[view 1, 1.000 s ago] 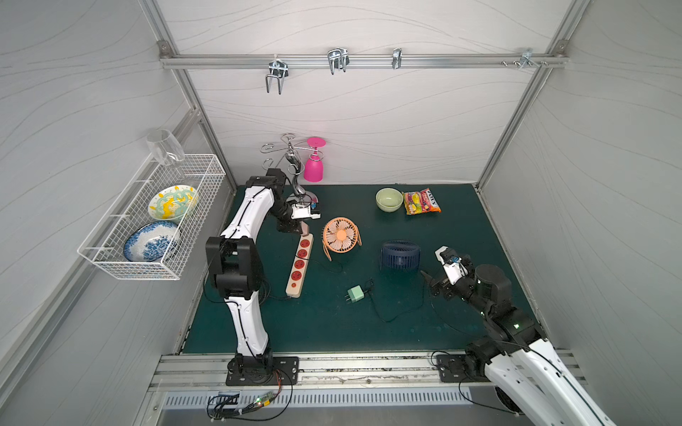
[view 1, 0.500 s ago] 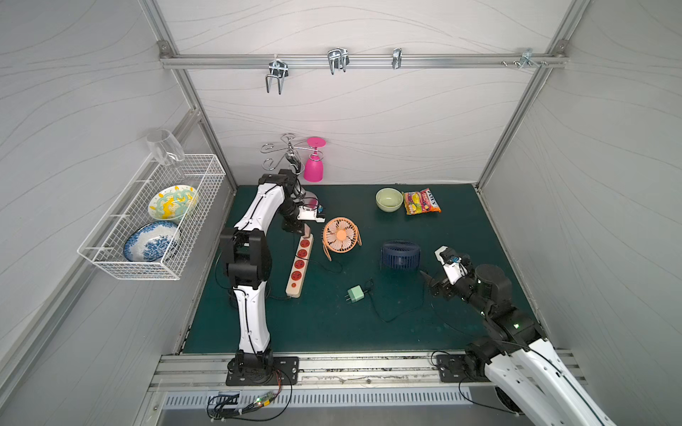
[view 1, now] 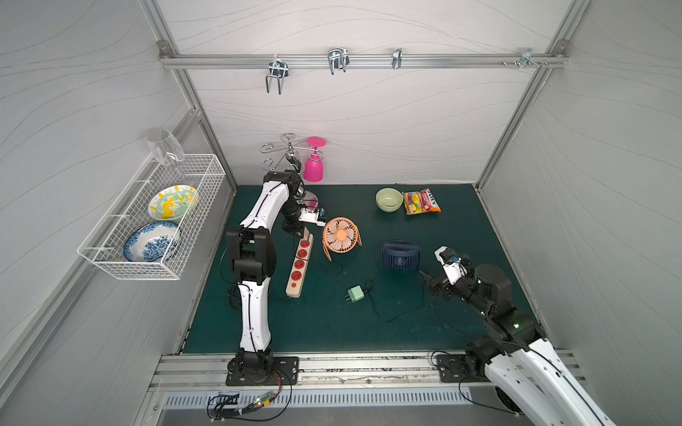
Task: Plug the desk fan into the power strip
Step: Insert the plug into the socket.
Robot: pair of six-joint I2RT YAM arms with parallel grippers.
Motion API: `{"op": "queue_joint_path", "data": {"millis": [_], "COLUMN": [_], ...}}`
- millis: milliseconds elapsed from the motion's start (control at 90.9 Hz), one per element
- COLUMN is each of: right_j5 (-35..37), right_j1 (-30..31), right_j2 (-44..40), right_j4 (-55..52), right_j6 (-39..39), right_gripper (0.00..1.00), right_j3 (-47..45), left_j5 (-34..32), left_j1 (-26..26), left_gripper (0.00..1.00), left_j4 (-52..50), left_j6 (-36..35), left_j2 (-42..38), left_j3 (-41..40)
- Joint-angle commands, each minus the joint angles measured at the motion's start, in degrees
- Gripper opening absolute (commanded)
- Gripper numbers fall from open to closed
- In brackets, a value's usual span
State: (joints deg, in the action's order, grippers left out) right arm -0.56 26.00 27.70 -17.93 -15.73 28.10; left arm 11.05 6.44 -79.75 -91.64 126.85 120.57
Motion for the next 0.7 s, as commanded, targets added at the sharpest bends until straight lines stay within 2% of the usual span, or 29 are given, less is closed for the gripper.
{"op": "queue_joint_path", "data": {"millis": [0,176,363,693], "right_j5": [-0.9,-0.8,-0.7,-0.9], "right_j1": [-0.3,-0.3,-0.3,-0.4], "right_j2": [0.2,0.2,0.3,0.3], "right_j4": [1.8,1.5,1.7,1.7], "right_j6": [1.3,1.3,1.2,1.1], "right_gripper": [0.99,0.99,0.99,0.99], "right_j3": [-0.5,-0.4,-0.6,-0.5], "left_j5": [-0.8,-0.4,-2.7,-2.8], "left_j1": [0.5,0.8,0.8,1.0], "left_gripper": [0.0,0.0,0.0,0.0], "left_j4": [-4.0,-2.7,-1.9,-2.1], "left_j6": [-1.5,-1.9,-2.3,-1.6], "left_j2": [2.3,3.0,4.3,4.5], "left_j3": [3.4,4.2,5.3,3.6]}}
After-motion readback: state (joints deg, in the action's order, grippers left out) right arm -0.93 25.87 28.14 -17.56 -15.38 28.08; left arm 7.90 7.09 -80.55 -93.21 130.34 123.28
